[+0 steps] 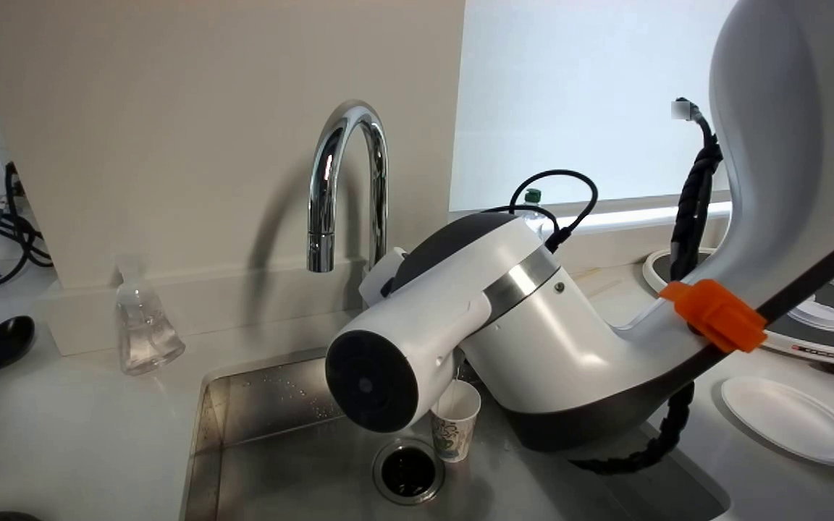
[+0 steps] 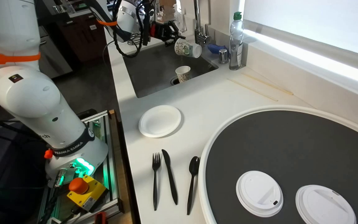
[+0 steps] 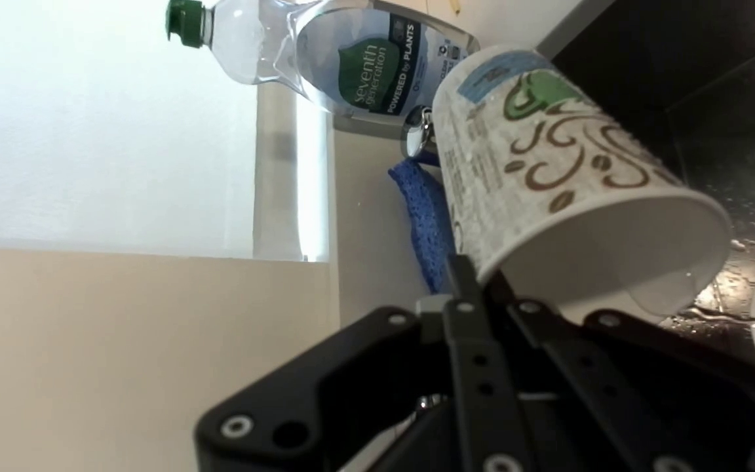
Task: Place the coffee cup in the sink then put the liquid from the cup on the left into the cup on the right.
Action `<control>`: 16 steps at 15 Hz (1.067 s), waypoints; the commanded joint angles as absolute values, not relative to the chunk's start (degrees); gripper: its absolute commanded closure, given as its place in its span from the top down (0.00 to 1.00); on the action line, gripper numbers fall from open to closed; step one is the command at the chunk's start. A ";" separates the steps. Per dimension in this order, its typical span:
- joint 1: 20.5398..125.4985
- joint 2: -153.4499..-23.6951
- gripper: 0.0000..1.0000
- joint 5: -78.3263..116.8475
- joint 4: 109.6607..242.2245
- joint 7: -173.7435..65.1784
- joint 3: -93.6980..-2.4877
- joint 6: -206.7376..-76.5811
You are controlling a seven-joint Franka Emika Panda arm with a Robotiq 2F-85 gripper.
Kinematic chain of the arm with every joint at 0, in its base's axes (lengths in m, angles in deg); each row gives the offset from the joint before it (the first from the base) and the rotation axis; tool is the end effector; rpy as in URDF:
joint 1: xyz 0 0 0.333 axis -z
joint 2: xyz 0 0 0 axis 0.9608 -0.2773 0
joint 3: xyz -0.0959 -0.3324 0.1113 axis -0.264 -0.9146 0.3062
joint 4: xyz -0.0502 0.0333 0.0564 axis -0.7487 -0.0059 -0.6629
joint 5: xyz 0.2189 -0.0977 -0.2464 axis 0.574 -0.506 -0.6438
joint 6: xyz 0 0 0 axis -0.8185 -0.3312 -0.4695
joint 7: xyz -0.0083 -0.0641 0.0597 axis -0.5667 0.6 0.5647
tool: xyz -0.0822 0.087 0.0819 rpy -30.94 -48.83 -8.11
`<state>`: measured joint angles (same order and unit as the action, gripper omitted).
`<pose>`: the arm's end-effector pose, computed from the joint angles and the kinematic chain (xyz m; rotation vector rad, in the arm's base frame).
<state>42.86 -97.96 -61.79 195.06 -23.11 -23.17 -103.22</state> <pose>0.4760 0.3550 0.3430 1.6515 0.9510 0.4803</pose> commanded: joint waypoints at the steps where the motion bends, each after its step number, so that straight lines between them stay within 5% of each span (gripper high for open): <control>1: 42.34 -98.52 0.01 -63.20 194.96 -23.96 -22.94 -101.05; 16: 44.17 -97.74 0.01 -60.99 195.57 -22.71 -22.52 -103.49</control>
<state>43.39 -97.96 -61.77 195.06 -23.25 -23.17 -103.21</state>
